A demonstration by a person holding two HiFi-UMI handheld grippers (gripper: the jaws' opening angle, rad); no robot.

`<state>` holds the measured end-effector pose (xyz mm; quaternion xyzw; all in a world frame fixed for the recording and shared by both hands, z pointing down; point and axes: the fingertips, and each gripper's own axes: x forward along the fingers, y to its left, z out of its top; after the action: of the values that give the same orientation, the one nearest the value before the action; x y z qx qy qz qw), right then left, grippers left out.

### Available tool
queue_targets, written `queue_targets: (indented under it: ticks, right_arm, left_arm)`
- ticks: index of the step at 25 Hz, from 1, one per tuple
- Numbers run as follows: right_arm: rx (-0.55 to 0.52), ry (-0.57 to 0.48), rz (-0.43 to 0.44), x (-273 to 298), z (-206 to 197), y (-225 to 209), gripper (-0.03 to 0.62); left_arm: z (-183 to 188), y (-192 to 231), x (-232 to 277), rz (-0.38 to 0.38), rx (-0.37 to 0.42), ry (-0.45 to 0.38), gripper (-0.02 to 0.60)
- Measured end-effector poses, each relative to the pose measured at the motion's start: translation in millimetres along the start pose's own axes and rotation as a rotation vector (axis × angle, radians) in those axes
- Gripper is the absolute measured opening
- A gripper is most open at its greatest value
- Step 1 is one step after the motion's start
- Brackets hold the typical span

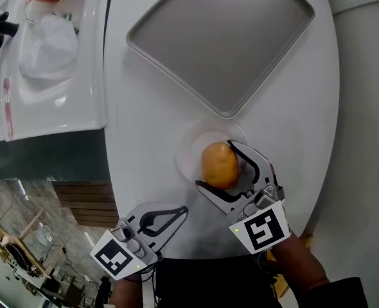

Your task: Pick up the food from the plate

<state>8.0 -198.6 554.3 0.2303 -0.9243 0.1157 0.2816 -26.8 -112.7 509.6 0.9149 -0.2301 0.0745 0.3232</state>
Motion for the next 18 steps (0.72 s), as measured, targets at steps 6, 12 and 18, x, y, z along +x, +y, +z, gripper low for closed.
queue_targets:
  ticks: [6,12,18]
  right_arm:
    - [0.02,-0.005,-0.002,-20.3,13.8,17.9,0.416]
    - [-0.018,-0.087,-0.034,-70.1,58.6,57.6,0.416]
    - [-0.118,-0.208,-0.102,-137.7,112.3,102.5,0.416]
  left_arm:
    - [-0.6,-24.9,-21.7,0.007,0.015,-0.011,0.005]
    - [20.6,-74.7,-56.7,-0.024,0.003,-0.11,0.005]
    - [37.3,-136.2,-83.3,-0.111,0.147,-0.146,0.005]
